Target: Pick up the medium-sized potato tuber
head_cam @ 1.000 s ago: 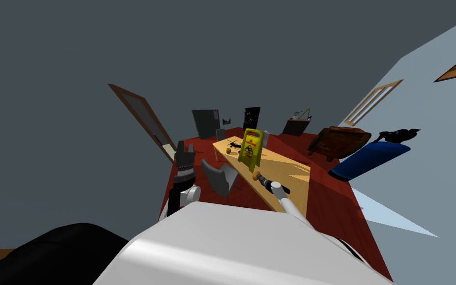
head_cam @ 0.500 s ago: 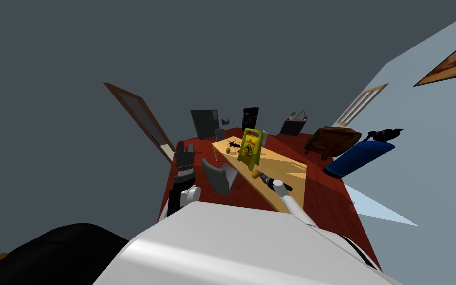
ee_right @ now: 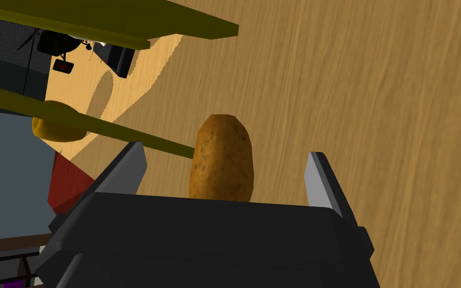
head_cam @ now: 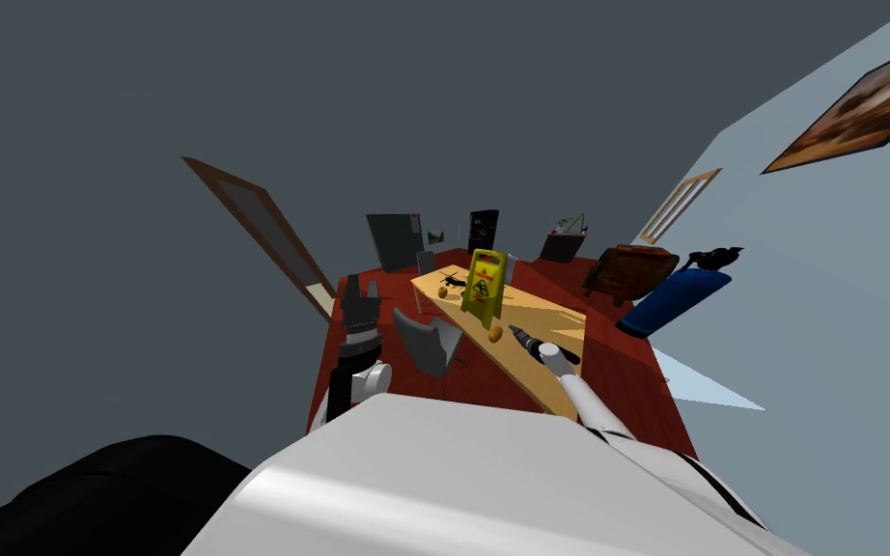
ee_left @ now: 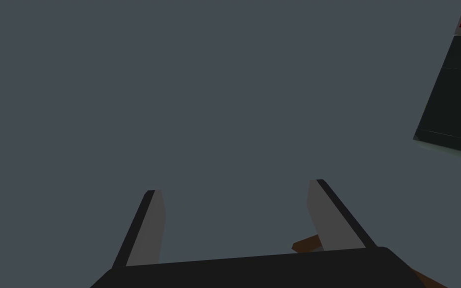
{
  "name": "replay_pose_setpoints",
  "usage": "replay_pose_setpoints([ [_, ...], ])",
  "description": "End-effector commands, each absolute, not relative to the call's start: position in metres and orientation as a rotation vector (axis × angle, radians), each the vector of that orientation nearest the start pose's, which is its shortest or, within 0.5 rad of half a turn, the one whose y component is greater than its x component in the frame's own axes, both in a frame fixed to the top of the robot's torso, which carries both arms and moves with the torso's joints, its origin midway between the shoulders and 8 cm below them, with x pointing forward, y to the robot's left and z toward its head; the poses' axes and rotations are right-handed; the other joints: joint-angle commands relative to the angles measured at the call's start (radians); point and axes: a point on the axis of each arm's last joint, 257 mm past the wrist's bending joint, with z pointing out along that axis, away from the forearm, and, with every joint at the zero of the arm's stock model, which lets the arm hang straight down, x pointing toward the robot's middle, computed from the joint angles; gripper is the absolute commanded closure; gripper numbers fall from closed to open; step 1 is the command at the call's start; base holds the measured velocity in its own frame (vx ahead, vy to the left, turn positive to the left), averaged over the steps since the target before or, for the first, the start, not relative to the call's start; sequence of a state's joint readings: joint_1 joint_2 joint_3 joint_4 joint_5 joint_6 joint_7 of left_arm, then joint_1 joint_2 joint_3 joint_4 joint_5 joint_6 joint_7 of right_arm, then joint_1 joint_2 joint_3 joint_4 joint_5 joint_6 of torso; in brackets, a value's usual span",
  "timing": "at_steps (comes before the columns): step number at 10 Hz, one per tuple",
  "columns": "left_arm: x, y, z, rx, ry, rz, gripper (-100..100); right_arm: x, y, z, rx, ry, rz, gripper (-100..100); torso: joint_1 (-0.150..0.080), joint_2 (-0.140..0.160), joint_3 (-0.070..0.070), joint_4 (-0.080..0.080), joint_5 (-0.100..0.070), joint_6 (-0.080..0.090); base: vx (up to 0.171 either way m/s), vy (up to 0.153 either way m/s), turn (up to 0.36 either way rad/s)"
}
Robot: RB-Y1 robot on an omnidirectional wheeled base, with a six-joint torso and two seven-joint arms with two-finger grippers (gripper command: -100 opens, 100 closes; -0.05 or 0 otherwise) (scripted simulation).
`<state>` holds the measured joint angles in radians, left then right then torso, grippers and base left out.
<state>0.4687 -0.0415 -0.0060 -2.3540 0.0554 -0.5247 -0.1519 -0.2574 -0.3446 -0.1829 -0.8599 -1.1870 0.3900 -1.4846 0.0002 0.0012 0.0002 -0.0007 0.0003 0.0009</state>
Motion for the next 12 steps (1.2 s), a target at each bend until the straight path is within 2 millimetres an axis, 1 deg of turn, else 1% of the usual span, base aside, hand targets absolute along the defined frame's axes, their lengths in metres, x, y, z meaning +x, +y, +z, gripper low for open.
replay_pose_setpoints([
  [1, 0.323, 0.282, 0.071, -0.571, 0.489, -1.235, 0, 0.534, -0.395, -0.415, -2.203, 1.054, -1.179, -100, 0.000, 0.000, 0.000, 0.000, 0.000, 0.000, -0.070, 0.005, -0.055],
  [2, 0.323, 0.282, 0.071, -0.571, 0.489, -1.235, 0, 0.515, -0.376, -0.444, -2.234, 1.060, -1.089, -100, 0.000, 0.000, 0.000, 0.000, 0.000, 0.000, -0.030, -0.011, 0.148],
  [3, 0.323, 0.282, 0.071, -0.571, 0.489, -1.235, 0, 0.515, -0.376, -0.444, -2.234, 1.060, -1.089, -100, -0.001, -0.001, -0.001, 0.000, -0.001, -0.001, 0.007, -0.014, 0.105],
  [4, 0.323, 0.282, 0.071, -0.571, 0.489, -1.235, 0, 0.506, -0.356, -0.458, -2.226, 1.065, -1.026, -100, -0.001, -0.004, -0.002, -0.001, 0.000, 0.000, 0.059, -0.019, 0.079],
  [6, 0.323, 0.282, 0.071, -0.571, 0.489, -1.234, 0, 0.489, -0.325, -0.480, -2.211, 1.077, -0.925, -100, -0.001, -0.010, -0.006, -0.002, -0.001, -0.001, 0.118, -0.008, 0.085],
  [7, 0.323, 0.282, 0.071, -0.571, 0.489, -1.234, 0, 0.489, -0.325, -0.480, -2.211, 1.077, -0.925, -100, 0.000, -0.012, -0.007, -0.003, 0.000, -0.001, 0.081, 0.009, 0.030],
  [8, 0.323, 0.282, 0.071, -0.571, 0.489, -1.235, 0, 0.484, -0.317, -0.486, -2.208, 1.081, -0.899, -100, 0.000, -0.010, -0.006, -0.002, 0.000, 0.000, 0.043, 0.011, 0.017],
  [9, 0.323, 0.282, 0.071, -0.571, 0.489, -1.235, 0, 0.464, -0.298, -0.506, -2.210, 1.099, -0.822, -100, 0.000, -0.008, -0.005, -0.002, 0.000, 0.000, 0.078, 0.035, 0.089],
  [10, 0.323, 0.282, 0.071, -0.571, 0.489, -1.235, 0, 0.469, -0.313, -0.499, -2.205, 1.098, -0.862, -100, 0.002, -0.009, -0.005, -0.002, 0.000, 0.000, 0.041, 0.020, 0.015],
  [11, 0.323, 0.282, 0.071, -0.571, 0.489, -1.235, 0, 0.466, -0.311, -0.501, -2.209, 1.094, -0.855, 0, 0.001, -0.007, -0.004, -0.002, 0.000, 0.000, 0.006, 0.003, -0.004],
  [12, 0.323, 0.282, 0.071, -0.571, 0.489, -1.235, 0, 0.466, -0.302, -0.506, -2.199, 1.109, -0.868, -100, 0.000, -0.005, -0.003, -0.001, 0.000, 0.000, 0.009, -0.037, 0.107],
])
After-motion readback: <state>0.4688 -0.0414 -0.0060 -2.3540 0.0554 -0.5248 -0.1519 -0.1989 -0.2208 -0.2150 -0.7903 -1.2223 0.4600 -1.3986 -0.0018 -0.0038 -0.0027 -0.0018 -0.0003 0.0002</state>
